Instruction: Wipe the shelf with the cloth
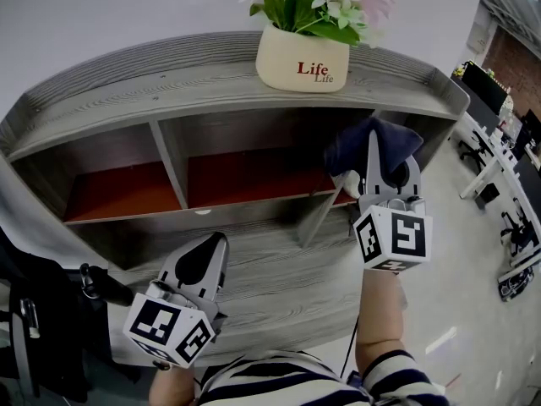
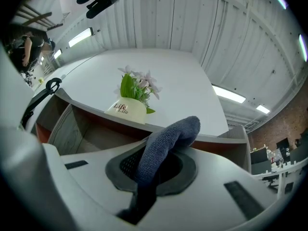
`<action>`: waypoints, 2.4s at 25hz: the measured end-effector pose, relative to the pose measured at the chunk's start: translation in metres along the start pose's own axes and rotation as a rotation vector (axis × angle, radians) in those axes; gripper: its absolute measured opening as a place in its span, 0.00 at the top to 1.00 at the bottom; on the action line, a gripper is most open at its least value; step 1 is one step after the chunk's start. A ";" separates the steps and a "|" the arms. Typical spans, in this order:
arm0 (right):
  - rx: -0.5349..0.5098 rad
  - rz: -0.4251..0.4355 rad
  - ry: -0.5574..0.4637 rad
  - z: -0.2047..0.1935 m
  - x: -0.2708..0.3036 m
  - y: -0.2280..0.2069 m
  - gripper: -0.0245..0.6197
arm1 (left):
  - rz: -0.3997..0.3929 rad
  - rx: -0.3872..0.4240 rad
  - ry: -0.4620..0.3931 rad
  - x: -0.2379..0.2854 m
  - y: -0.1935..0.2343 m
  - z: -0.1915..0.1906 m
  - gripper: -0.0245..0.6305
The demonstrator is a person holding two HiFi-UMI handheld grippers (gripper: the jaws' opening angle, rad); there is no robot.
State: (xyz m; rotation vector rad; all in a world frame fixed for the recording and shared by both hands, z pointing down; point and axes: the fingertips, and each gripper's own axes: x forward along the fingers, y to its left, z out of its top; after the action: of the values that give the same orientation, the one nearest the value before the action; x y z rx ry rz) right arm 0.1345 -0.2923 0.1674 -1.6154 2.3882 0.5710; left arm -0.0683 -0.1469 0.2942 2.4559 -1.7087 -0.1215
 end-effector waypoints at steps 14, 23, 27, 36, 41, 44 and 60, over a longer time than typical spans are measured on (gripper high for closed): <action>0.040 0.003 0.116 -0.061 -0.023 0.012 0.89 | 0.031 -0.017 0.027 -0.005 0.008 -0.013 0.94; 0.062 0.011 0.206 -0.101 -0.040 0.021 0.89 | 0.046 -0.040 0.040 -0.008 0.010 -0.022 0.94; 0.081 0.011 0.238 -0.114 -0.044 0.023 0.89 | 0.051 -0.047 0.046 -0.008 0.011 -0.025 0.94; 0.093 0.006 0.265 -0.126 -0.050 0.026 0.89 | 0.053 -0.057 0.055 -0.009 0.009 -0.031 0.94; 0.125 0.060 0.244 -0.108 -0.053 0.038 0.89 | 0.080 -0.067 0.044 -0.014 0.016 -0.029 0.94; 0.139 0.115 0.216 -0.093 -0.054 0.055 0.89 | 0.093 -0.067 0.043 -0.017 0.019 -0.030 0.94; 0.186 0.593 0.133 -0.049 -0.064 0.217 0.89 | 0.272 -0.078 -0.017 -0.062 0.055 -0.023 0.94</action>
State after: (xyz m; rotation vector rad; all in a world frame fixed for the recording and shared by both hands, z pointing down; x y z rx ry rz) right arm -0.0384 -0.1879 0.2799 -0.8825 2.9214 0.3176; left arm -0.1375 -0.1063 0.3250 2.1492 -1.9843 -0.1739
